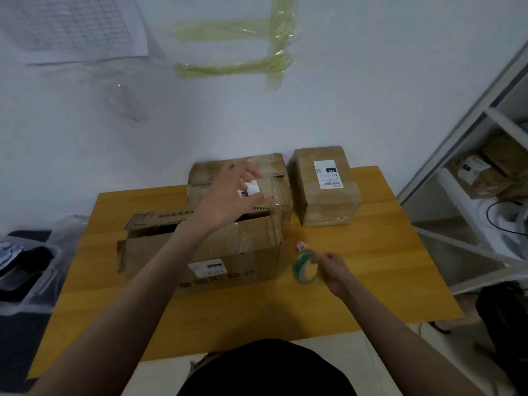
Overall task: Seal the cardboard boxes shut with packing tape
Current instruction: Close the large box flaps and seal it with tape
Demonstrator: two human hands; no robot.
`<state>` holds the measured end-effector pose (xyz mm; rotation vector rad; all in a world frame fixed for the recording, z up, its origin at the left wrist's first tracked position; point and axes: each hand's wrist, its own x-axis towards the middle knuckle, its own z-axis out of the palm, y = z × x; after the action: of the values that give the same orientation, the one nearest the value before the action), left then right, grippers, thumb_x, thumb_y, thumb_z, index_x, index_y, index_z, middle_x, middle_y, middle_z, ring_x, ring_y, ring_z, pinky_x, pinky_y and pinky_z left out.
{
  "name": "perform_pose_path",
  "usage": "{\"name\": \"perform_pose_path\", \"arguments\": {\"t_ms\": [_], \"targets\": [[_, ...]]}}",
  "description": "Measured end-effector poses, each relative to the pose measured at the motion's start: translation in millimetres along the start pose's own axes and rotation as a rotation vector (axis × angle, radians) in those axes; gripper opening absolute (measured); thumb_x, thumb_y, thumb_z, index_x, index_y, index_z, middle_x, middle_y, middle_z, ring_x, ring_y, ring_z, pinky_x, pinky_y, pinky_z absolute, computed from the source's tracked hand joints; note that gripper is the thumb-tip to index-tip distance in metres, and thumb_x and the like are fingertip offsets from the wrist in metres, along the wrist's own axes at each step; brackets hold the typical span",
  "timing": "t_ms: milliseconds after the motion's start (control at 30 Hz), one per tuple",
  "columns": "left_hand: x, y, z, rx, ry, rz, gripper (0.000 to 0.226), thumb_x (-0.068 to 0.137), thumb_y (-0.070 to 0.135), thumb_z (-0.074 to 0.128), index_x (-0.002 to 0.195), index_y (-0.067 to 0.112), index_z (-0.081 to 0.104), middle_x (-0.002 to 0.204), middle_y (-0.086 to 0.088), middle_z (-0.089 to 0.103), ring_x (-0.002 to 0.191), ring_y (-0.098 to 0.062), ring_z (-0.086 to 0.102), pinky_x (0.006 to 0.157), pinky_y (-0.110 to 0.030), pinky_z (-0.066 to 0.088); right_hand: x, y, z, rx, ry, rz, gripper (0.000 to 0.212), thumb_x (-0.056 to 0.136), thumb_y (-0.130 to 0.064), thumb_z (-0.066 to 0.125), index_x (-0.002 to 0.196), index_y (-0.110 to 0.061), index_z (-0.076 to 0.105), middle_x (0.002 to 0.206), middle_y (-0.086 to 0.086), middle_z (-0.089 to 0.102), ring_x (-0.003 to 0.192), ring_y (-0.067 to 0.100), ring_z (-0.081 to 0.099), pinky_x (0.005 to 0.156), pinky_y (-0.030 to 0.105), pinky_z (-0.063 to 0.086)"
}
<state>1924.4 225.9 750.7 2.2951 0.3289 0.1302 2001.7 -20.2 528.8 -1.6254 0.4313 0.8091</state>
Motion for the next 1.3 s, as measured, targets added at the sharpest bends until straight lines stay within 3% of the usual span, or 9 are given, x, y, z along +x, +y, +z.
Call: {"name": "perform_pose_path", "arguments": {"t_ms": [100,167,267,433,633,767,933,1033,1300], "targets": [[-16.7,-6.8,-9.3,-0.137,-0.035,-0.033,0.03,0.09,0.03,0.075,0.116,0.029,0.059,0.125,0.008,0.055,0.105,-0.009,0.064,0.085,-0.023,0.054,15.7,26.6,1.7,-0.084,0.077,0.104,0.014,0.083,0.003,0.068,0.077,-0.005,0.058,0.073,0.006,0.043,0.063,0.02,0.04,0.053,0.033,0.032],[-26.2,-11.2,-14.3,-0.174,-0.042,-0.035,0.029,0.091,0.024,0.073,0.116,0.029,0.059,0.121,0.01,0.057,0.102,-0.01,0.067,0.089,-0.03,0.059,24.8,39.4,4.9,-0.1,0.084,0.124,0.005,0.087,0.004,0.065,0.089,0.0,0.063,0.079,0.011,0.051,0.064,0.02,0.045,0.055,0.031,0.036],[-37.4,-18.0,-19.4,-0.222,-0.039,-0.035,0.025,0.093,0.016,0.069,0.114,0.026,0.059,0.117,0.007,0.056,0.099,-0.012,0.069,0.089,-0.036,0.061,44.1,55.5,9.8,-0.108,0.088,0.101,0.041,0.088,-0.001,0.07,0.126,0.007,0.058,0.107,0.018,0.062,0.087,0.031,0.061,0.064,0.035,0.048],[-47.6,-23.6,-20.2,-0.268,-0.051,-0.044,0.022,0.096,0.011,0.064,0.116,0.019,0.058,0.123,0.005,0.057,0.107,-0.013,0.066,0.091,-0.031,0.058,39.5,50.3,12.0,-0.167,0.161,0.138,0.068,0.092,-0.009,0.069,0.149,0.001,0.032,0.143,0.027,0.044,0.125,0.042,0.049,0.089,0.046,0.046],[-50.0,-27.6,-12.3,-0.387,-0.058,-0.041,0.026,0.096,0.01,0.065,0.117,0.025,0.059,0.134,-0.003,0.055,0.112,-0.023,0.065,0.094,-0.035,0.057,3.3,-10.4,30.3,-0.091,0.538,-0.371,0.032,0.09,-0.002,0.061,0.122,-0.002,0.053,0.123,0.018,0.051,0.105,0.03,0.056,0.093,0.052,0.048],[-46.8,-19.8,-2.2,-0.471,-0.048,-0.039,0.03,0.095,0.012,0.067,0.122,0.021,0.058,0.129,0.003,0.063,0.114,-0.019,0.064,0.098,-0.033,0.054,-57.1,-71.5,53.8,0.066,0.103,-0.573,0.01,0.1,-0.009,0.053,0.101,-0.005,0.062,0.087,0.007,0.06,0.075,0.012,0.057,0.07,0.031,0.05],[-40.3,-12.4,5.4,-0.507,-0.035,-0.037,0.027,0.1,0.013,0.06,0.125,0.02,0.056,0.122,0.004,0.068,0.107,-0.021,0.068,0.096,-0.043,0.054,-110.1,-109.4,76.0,0.3,-0.52,-0.37,0.04,0.103,-0.033,0.05,0.127,-0.003,0.06,0.121,0.02,0.068,0.112,0.029,0.067,0.1,0.039,0.053],[-38.4,-13.8,7.3,-0.517,-0.031,-0.026,0.027,0.101,0.01,0.057,0.127,0.018,0.055,0.121,0.002,0.068,0.108,-0.022,0.067,0.094,-0.043,0.055,-118.6,-114.1,77.0,0.458,-0.618,-0.273,0.057,0.096,-0.045,0.054,0.131,0.0,0.057,0.126,0.021,0.066,0.119,0.029,0.064,0.101,0.036,0.052],[-38.4,-15.5,12.7,-0.516,-0.058,-0.022,0.029,0.097,0.013,0.062,0.125,0.019,0.056,0.122,0.001,0.067,0.11,-0.022,0.065,0.093,-0.035,0.052,-115.4,-117.7,78.1,0.494,-0.597,-0.169,0.014,0.092,-0.012,0.068,0.104,-0.005,0.071,0.098,0.011,0.072,0.097,0.021,0.069,0.083,0.028,0.059]]}}
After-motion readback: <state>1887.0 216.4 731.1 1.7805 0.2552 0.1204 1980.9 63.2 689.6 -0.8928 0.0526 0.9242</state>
